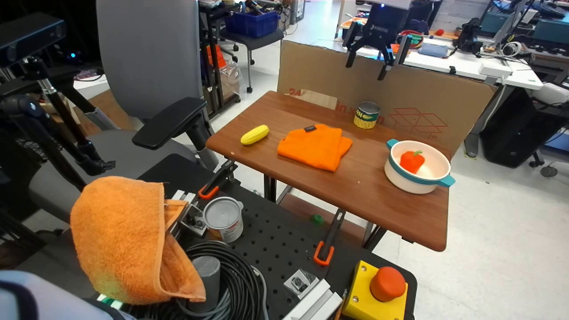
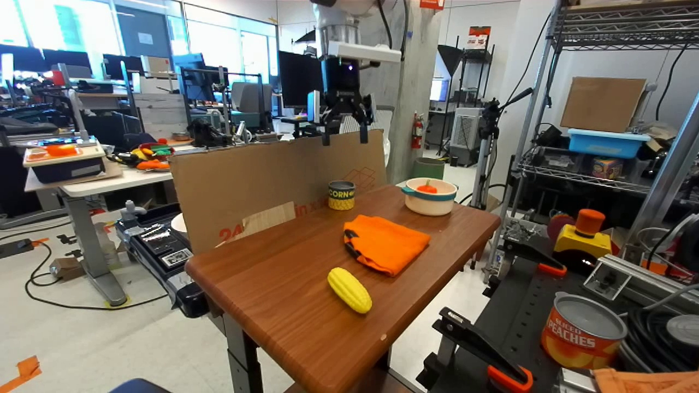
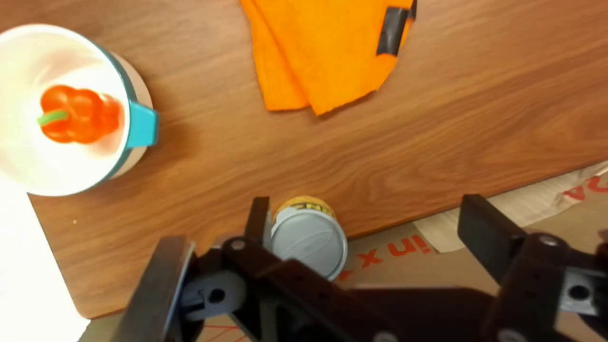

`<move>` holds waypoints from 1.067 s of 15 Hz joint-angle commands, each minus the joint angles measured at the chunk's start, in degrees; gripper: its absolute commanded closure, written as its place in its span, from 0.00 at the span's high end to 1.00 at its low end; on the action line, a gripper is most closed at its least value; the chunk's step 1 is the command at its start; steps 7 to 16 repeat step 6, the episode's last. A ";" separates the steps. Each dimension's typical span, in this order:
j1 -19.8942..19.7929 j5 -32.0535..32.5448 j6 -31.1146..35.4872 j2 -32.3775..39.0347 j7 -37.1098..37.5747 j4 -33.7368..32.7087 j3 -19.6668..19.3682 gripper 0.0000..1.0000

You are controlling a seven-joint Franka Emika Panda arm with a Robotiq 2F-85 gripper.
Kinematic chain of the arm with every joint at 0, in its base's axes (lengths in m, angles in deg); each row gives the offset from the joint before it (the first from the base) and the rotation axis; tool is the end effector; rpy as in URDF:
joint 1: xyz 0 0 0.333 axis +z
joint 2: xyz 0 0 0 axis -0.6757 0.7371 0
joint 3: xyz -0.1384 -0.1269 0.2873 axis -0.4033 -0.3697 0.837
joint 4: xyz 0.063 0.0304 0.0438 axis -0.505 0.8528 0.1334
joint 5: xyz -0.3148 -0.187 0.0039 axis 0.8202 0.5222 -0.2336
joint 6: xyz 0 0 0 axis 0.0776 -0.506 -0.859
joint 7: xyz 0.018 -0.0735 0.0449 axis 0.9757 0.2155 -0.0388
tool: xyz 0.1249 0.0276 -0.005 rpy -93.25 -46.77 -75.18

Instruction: Move the can slightly to the right

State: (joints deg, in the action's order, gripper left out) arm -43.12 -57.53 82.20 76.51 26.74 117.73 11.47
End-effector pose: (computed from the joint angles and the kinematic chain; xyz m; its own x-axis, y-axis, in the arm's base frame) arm 0.7096 -0.0267 0.2938 0.9460 -0.2480 -0.2088 -0.2497 -0.9681 0.0184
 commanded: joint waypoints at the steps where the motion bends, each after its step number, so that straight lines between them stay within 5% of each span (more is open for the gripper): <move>1: 0.44 0.07 -1.42 -1.90 0.97 1.41 0.11 1.00; 16: 0.86 0.08 -2.24 -5.40 1.84 5.25 0.02 1.00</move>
